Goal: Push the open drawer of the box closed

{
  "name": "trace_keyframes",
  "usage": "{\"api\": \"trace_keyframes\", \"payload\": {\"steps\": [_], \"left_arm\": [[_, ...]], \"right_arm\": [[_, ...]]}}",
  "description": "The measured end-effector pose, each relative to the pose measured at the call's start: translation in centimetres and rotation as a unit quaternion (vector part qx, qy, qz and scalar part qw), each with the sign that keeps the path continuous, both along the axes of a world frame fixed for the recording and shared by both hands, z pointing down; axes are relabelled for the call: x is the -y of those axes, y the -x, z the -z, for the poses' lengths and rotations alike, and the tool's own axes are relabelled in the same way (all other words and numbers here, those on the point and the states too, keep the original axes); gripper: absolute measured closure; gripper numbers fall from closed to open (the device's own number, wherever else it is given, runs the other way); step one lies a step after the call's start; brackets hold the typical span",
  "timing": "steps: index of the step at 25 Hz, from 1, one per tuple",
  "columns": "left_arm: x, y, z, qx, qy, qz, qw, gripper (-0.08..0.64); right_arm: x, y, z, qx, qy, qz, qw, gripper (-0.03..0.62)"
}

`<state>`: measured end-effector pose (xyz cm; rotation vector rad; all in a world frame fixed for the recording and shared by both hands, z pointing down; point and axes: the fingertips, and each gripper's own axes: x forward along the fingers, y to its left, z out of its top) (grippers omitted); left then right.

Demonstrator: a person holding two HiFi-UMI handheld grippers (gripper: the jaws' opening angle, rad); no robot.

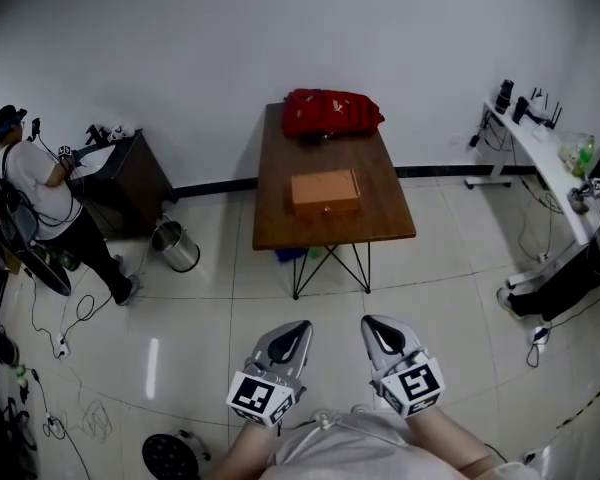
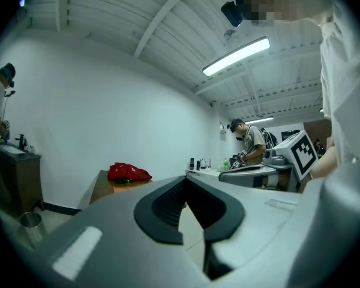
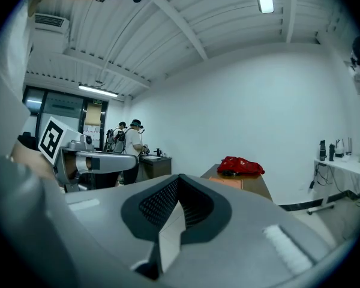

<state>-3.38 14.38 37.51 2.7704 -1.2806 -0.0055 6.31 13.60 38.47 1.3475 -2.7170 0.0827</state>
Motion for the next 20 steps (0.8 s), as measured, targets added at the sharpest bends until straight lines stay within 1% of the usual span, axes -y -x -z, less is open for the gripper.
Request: {"api": "trace_keyframes", "payload": {"steps": [2, 5, 10, 15, 20], "left_arm": [[0.2, -0.2, 0.2, 0.002, -0.002, 0.005, 1.0, 0.555], [0.3, -0.5, 0.2, 0.0, 0.0, 0.013, 0.9999, 0.555], [0.2, -0.7, 0.3, 0.001, 0.0, 0.026, 0.9997, 0.555], [-0.2, -1.5, 0.5, 0.002, -0.006, 0.023, 0.9997, 0.555], [0.1, -1.5, 0.8, 0.001, -0.007, 0.023, 0.9997, 0.555]], "right_arm": [[0.3, -0.6, 0.1, 0.002, 0.0, -0.001, 1.0, 0.584], [0.3, -1.1, -0.1, 0.007, 0.012, -0.001, 1.0, 0.584], [0.2, -1.5, -0.2, 0.004, 0.009, 0.009, 1.0, 0.584], [-0.1, -1.9, 0.1, 0.005, 0.001, 0.011, 1.0, 0.584], [0.5, -1.5, 0.5, 0.005, -0.002, 0.016, 1.0, 0.584]]}}
